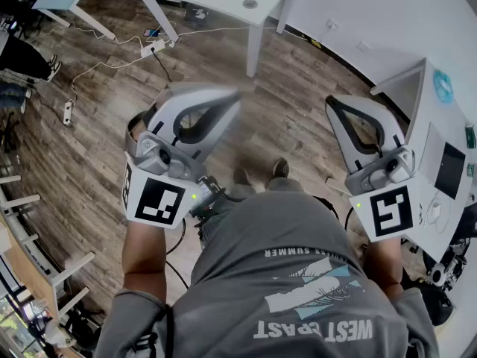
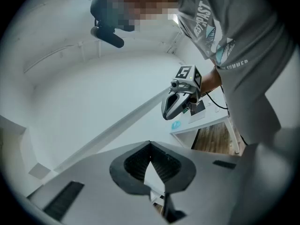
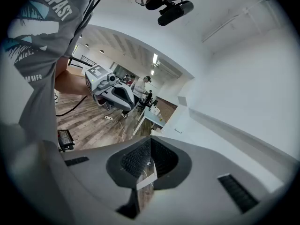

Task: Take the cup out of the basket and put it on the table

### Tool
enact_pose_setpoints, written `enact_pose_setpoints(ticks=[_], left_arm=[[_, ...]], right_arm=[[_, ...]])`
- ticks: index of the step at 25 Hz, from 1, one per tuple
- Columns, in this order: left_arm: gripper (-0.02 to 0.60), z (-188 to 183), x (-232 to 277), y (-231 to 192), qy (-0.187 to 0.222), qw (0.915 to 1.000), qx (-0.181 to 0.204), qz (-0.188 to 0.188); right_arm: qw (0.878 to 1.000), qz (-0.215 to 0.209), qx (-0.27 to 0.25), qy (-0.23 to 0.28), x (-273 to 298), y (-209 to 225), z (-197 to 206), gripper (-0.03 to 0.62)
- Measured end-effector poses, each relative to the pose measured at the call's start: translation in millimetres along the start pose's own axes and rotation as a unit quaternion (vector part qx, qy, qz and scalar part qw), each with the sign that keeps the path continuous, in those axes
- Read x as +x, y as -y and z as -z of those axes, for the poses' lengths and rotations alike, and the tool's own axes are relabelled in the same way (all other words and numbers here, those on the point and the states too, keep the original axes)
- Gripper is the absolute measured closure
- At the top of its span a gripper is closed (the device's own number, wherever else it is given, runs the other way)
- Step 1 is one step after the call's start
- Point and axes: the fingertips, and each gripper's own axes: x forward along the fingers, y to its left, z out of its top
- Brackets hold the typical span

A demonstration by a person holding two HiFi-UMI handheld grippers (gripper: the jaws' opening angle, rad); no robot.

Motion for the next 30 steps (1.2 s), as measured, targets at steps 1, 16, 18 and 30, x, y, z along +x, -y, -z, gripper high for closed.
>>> enact_pose_setpoints(ticks=[1,16,18,30], left_arm=[[0.574,0.2,0.6,-0.4,-0.001,1.0000,0.000,-0.001],[0.574,-4.5,27.6,1.7,-0.020,0.9998,0.000,-0.008],[0.574,-6.1,37.1,2.5,-0.025,0.9997,0.000,-0.009],[0.574,-23.5,109.4,7.4,-0.052,0.9984,0.011,-0.020]], right_arm=[[1.000,0.000,0.001,0.001,-0.1,0.5,0.7,0.585],[0.999,-0.021,0.027,0.028,-5.4,21.9,17.3,0.583],[0.998,-0.027,0.034,0.040,-7.2,28.0,21.4,0.582],[0.998,-0.025,-0.022,0.061,-18.6,85.7,61.6,0.583]])
